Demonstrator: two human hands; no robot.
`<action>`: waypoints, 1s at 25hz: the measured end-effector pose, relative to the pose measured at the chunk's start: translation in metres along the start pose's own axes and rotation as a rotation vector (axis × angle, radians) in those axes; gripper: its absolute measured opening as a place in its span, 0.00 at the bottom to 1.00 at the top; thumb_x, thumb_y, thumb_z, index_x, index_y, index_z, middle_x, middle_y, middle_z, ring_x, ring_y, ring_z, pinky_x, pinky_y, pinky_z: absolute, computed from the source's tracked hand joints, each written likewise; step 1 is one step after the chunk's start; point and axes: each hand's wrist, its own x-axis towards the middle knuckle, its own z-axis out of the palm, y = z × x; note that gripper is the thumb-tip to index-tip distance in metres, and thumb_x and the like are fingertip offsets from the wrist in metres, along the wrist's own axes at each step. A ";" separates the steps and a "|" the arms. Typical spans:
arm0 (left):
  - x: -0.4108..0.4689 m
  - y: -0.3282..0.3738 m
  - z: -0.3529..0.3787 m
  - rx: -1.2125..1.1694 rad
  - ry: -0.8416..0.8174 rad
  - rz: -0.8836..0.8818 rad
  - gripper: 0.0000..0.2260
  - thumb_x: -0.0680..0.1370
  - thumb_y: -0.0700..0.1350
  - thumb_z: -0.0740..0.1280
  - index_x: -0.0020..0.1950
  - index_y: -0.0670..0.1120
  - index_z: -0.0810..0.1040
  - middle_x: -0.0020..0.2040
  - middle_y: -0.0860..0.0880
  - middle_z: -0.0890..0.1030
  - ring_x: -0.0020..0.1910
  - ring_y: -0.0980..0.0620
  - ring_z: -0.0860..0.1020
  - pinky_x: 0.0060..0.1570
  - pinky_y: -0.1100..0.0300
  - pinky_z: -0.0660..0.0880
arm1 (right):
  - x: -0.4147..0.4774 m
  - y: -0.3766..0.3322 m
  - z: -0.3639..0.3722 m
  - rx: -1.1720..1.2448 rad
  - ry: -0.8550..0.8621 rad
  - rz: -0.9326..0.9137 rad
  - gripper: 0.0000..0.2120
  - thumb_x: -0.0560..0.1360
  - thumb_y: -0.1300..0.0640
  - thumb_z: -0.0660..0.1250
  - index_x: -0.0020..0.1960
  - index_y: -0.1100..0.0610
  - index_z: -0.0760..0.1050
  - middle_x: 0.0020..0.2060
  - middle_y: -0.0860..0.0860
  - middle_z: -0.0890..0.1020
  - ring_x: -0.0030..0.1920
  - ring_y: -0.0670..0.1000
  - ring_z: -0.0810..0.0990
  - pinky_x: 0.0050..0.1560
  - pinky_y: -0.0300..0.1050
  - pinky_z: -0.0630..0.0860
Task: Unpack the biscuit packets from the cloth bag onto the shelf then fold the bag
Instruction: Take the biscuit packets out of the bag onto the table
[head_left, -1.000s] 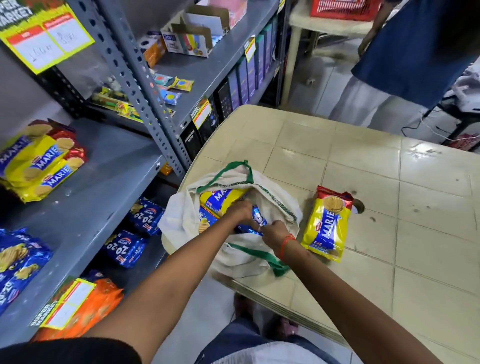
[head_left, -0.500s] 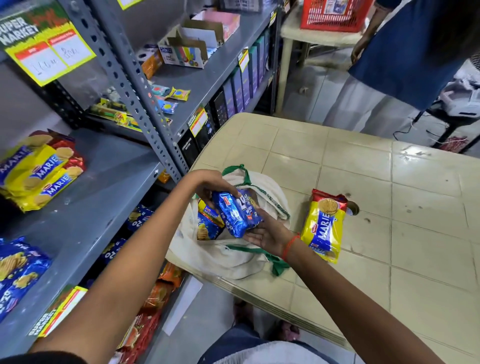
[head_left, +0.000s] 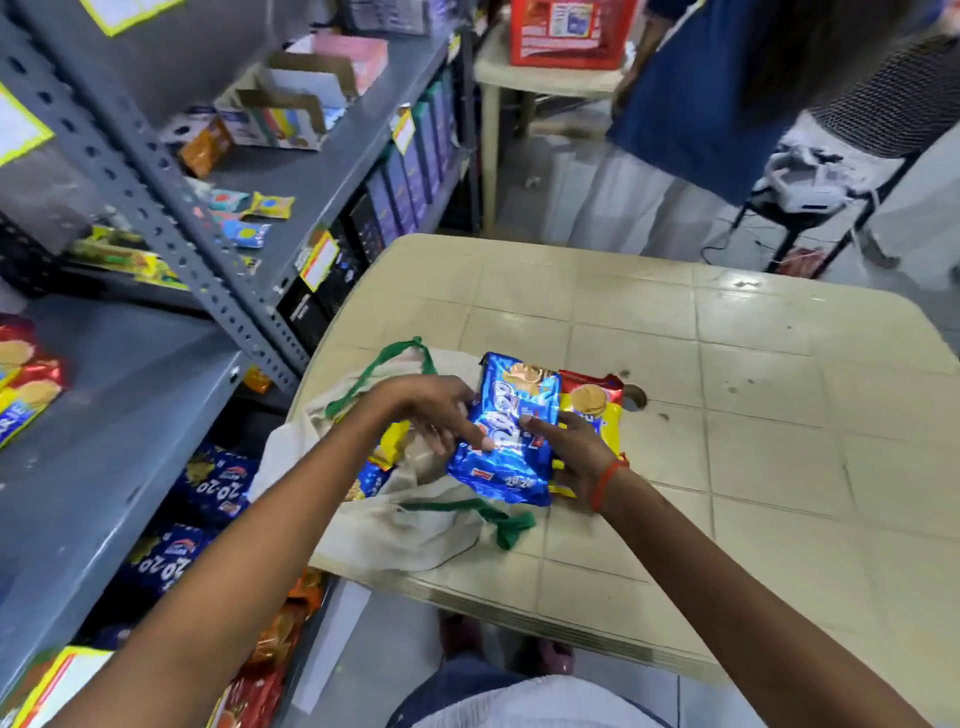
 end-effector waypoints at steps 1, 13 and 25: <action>0.016 0.009 0.012 -0.027 0.008 0.041 0.18 0.71 0.43 0.74 0.58 0.41 0.74 0.39 0.47 0.79 0.35 0.52 0.78 0.33 0.64 0.80 | 0.006 0.002 -0.015 0.010 0.083 -0.047 0.11 0.72 0.62 0.69 0.54 0.58 0.76 0.33 0.46 0.85 0.32 0.45 0.83 0.32 0.40 0.79; 0.164 0.116 0.161 0.022 0.171 0.276 0.25 0.69 0.42 0.62 0.67 0.44 0.69 0.63 0.37 0.75 0.58 0.39 0.76 0.58 0.48 0.76 | 0.025 0.021 -0.180 -0.188 0.585 -0.066 0.21 0.69 0.73 0.63 0.62 0.68 0.69 0.52 0.59 0.77 0.49 0.56 0.76 0.57 0.56 0.75; 0.132 0.066 0.128 -0.327 0.595 0.249 0.12 0.73 0.43 0.65 0.54 0.43 0.79 0.53 0.43 0.83 0.54 0.44 0.81 0.53 0.56 0.76 | 0.047 0.019 -0.104 -0.594 0.540 -0.327 0.20 0.74 0.66 0.61 0.66 0.66 0.69 0.63 0.63 0.75 0.63 0.61 0.74 0.64 0.51 0.69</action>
